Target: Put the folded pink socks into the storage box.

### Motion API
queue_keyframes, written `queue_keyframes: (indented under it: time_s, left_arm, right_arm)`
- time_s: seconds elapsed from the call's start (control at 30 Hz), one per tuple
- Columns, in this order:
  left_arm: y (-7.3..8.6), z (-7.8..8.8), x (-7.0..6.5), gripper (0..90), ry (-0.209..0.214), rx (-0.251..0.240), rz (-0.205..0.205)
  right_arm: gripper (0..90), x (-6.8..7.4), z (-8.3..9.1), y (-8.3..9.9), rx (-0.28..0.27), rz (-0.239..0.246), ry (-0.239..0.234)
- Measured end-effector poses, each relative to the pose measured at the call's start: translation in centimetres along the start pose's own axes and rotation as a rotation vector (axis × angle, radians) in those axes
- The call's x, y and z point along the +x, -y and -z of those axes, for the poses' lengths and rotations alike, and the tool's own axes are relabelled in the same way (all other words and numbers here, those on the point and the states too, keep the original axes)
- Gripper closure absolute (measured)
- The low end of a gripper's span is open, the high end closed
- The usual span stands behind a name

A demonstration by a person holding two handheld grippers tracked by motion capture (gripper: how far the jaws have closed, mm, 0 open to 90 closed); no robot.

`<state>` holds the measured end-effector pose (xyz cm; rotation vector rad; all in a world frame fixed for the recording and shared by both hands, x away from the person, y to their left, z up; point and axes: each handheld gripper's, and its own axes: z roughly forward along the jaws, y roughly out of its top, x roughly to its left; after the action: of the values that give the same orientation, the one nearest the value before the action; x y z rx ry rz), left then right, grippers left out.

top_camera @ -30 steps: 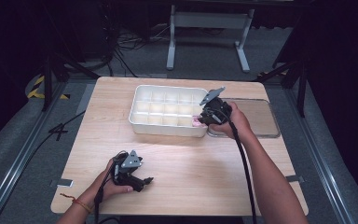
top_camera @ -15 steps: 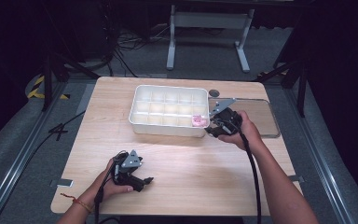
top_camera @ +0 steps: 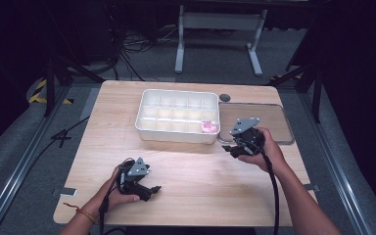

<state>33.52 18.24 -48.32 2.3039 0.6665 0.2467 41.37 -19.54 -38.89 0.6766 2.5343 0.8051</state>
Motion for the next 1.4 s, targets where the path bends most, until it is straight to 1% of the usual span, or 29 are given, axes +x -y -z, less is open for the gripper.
queue_keyframes:
  time_s: [0.07,0.27,0.33,0.4,0.53,0.6,0.7,0.77,0.87,0.97,1.1,1.13,1.27,1.37,1.4]
  left_arm:
    - [0.0,0.0,0.0,13.0,0.0,0.0,0.0]
    - [0.0,0.0,0.0,13.0,0.0,0.001,-0.004]
    - [0.0,0.0,0.0,13.0,0.0,0.0,0.0]
    - [0.0,0.0,0.0,13.0,0.0,0.0,-0.001]
    - [0.0,0.0,0.0,13.0,0.0,0.002,-0.001]
    - [0.0,0.0,0.0,13.0,0.0,0.002,-0.003]
    - [0.0,0.0,0.0,13.0,0.0,0.002,-0.003]
    - [0.0,0.0,0.0,13.0,0.0,0.001,-0.002]
    - [0.0,0.0,0.0,13.0,0.0,0.002,-0.002]
    - [0.0,0.0,0.0,12.9,0.0,-0.003,-0.001]
    - [0.0,0.0,0.0,12.9,0.001,-0.004,-0.001]
    - [0.0,0.0,0.0,12.9,0.001,-0.004,-0.001]
    - [0.0,0.0,0.0,12.9,-0.001,-0.003,0.0]
    - [0.0,0.0,0.0,12.9,0.001,-0.004,0.0]
    - [0.0,0.0,0.0,12.9,0.001,-0.004,0.0]
  right_arm:
    - [40.0,0.1,0.1,0.2,-0.006,-0.001,0.001]
    - [38.4,0.7,0.4,1.9,-0.006,0.008,0.03]
    - [37.2,0.9,0.4,2.6,-0.003,0.003,0.035]
    - [36.7,1.0,0.3,3.4,-0.003,-0.003,0.031]
    - [35.4,1.3,0.2,4.9,0.015,-0.01,0.042]
    - [35.0,1.4,0.4,5.5,0.013,-0.006,0.045]
    - [34.8,1.7,0.6,6.6,0.005,-0.018,0.035]
    - [34.5,1.8,0.7,7.2,0.01,-0.023,0.033]
    - [34.2,2.2,0.8,8.2,0.028,-0.013,0.039]
    - [33.6,2.4,0.9,9.4,0.03,-0.009,0.03]
    - [32.7,2.6,1.0,10.7,0.041,-0.023,0.036]
    - [32.7,2.6,1.0,10.7,0.041,-0.023,0.036]
    - [32.1,2.9,1.2,12.2,0.031,-0.055,0.028]
    - [31.6,3.0,1.6,13.2,0.02,-0.081,0.014]
    - [31.5,3.1,1.8,13.6,0.005,-0.098,0.001]
